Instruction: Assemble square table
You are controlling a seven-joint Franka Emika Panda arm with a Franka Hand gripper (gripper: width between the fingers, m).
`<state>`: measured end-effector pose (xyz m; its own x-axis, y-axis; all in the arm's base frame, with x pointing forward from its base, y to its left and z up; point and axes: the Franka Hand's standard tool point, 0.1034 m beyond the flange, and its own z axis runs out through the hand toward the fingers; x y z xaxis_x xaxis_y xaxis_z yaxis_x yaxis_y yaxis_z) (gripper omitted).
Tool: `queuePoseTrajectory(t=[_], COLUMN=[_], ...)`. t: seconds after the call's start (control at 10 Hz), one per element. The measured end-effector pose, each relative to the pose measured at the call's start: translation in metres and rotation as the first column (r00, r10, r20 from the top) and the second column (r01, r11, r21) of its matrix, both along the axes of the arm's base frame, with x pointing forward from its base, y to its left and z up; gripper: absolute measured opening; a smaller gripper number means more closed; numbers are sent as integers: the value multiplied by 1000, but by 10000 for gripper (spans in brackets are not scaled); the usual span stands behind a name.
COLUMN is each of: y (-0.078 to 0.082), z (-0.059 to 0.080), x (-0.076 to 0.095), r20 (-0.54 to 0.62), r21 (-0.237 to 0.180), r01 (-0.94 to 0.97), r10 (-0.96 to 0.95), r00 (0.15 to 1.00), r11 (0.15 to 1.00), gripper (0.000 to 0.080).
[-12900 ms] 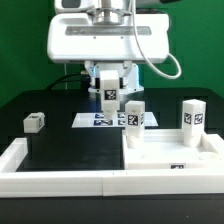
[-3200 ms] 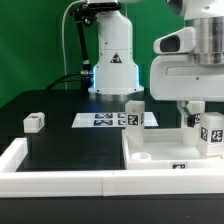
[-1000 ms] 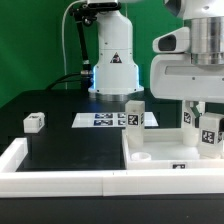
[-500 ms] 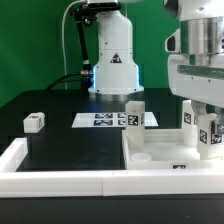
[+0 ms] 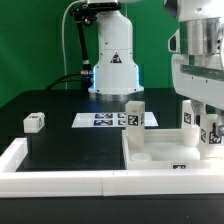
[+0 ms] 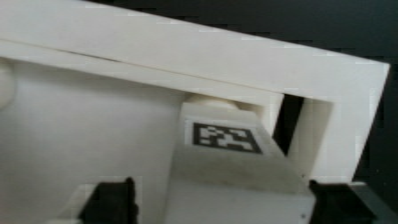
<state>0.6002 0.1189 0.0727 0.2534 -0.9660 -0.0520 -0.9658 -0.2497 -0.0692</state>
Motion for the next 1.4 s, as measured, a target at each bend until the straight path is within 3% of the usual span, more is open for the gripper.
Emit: queuePoseTrajectory(t=[0.1,0.2,0.6,0.9,1.1,1.3,1.4], y=[1,2,4,5,5,3,3], z=[0,0,0,0,3,6,8], x=[0,0,-1,-1,2,3,6], r20=[1,5,26,20,6,-19,-16], r21=[0,-4,-34,-67,-95,-81,-84], r01=[-8,-78,-480,-698,-831,-930,-932], r10=[8,78,481,701,835,933,935], r00=[1000,997,876,713,550,360,355], r11=[1000,997,876,713,548,357,352], gripper=[523,627,649,649,649,649,649])
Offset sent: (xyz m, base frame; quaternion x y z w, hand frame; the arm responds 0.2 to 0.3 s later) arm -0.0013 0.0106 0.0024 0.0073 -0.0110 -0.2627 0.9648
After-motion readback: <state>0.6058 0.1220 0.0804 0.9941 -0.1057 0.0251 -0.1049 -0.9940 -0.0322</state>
